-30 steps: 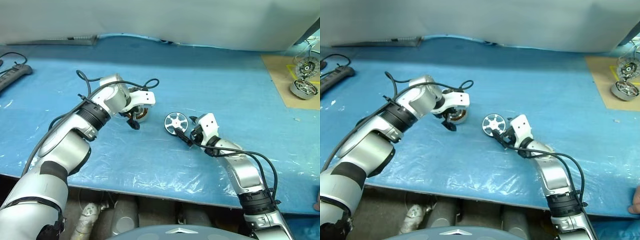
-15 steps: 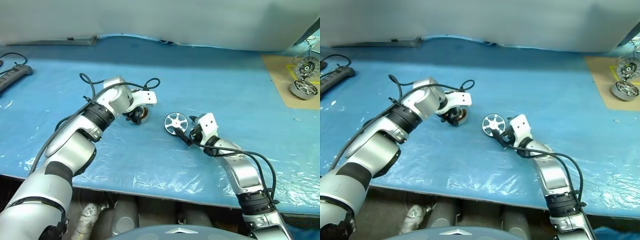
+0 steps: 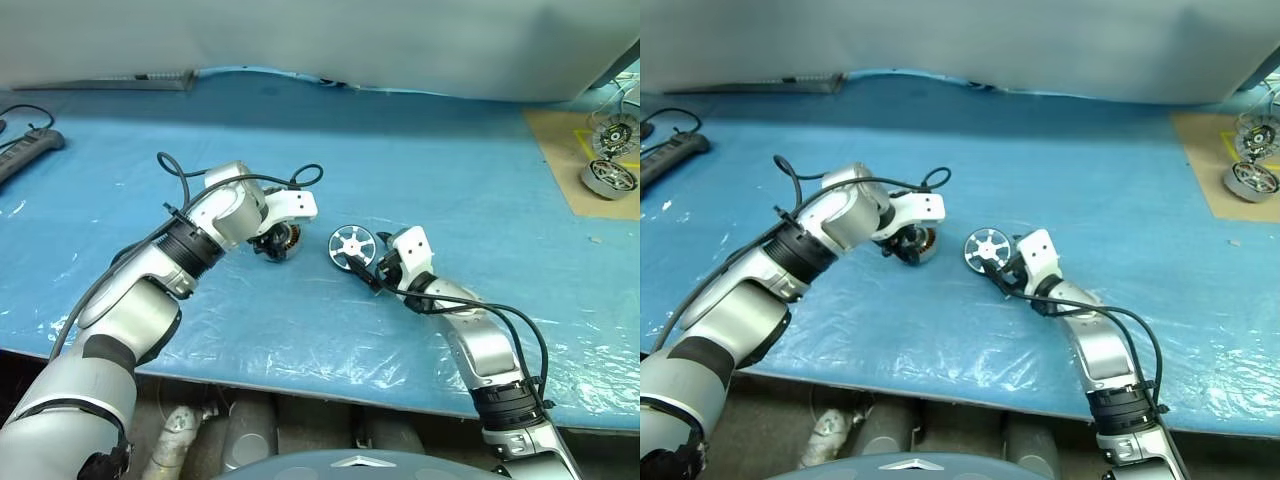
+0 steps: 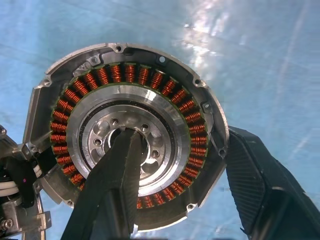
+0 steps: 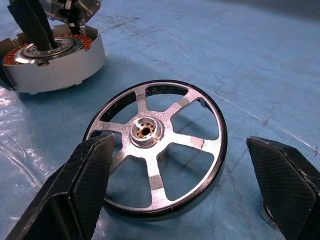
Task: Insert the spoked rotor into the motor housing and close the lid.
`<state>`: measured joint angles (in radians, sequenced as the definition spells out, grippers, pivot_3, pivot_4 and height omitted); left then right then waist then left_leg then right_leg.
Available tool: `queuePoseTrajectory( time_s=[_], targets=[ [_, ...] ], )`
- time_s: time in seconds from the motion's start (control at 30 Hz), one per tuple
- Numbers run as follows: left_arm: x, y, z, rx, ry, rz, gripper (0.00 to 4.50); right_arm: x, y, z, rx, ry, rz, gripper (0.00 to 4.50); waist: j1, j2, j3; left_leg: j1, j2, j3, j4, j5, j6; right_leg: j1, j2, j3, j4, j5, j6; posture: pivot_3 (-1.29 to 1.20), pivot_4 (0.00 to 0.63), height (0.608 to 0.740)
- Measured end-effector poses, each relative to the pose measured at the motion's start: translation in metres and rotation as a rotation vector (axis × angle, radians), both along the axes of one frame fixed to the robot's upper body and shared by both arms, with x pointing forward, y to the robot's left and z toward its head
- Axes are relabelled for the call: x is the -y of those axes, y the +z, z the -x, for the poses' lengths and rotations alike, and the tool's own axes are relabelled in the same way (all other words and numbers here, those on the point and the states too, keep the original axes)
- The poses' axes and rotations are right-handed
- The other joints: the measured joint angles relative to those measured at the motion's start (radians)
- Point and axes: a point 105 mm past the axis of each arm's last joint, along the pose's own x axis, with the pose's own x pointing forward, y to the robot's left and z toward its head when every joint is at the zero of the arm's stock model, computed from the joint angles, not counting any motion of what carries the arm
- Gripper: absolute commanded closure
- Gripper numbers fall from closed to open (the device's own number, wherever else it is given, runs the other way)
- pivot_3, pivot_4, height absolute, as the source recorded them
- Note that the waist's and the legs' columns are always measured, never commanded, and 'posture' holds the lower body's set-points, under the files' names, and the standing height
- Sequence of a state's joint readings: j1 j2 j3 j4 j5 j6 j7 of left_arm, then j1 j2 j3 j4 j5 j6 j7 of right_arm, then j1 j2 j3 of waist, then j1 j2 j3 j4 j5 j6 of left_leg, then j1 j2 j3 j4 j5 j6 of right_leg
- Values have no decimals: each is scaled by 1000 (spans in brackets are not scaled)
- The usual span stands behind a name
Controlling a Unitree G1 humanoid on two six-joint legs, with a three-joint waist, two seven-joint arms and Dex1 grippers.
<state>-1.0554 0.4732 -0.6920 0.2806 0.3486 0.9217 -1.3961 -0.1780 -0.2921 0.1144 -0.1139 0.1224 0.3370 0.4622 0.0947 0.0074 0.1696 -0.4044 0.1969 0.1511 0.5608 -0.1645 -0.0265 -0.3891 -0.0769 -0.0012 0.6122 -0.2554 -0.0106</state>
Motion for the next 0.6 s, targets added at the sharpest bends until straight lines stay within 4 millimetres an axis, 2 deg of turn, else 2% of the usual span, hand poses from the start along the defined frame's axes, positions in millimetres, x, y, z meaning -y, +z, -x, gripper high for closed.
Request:
queuePoseTrajectory(
  time_s=[0.47,0.53,0.6],
  targets=[
    [17,-1,34,-73,-66,43,2399,-2,-4,0,-12,4,0,0,0,0,0,-1,-1,0,-1,0,0,0,0,-1,-3,0,0,0,150,740],
    [18,-1,37,-86,-69,51,1649,-2,-4,0,-10,5,-1,0,0,0,0,-1,-1,0,-1,0,0,0,0,-1,-3,0,0,0,150,740],
    [20,-1,39,-101,-78,60,1126,-2,-4,0,-9,6,-1,0,0,0,0,-2,-1,0,-1,0,0,0,0,-1,-3,0,0,0,150,740]
  ],
)
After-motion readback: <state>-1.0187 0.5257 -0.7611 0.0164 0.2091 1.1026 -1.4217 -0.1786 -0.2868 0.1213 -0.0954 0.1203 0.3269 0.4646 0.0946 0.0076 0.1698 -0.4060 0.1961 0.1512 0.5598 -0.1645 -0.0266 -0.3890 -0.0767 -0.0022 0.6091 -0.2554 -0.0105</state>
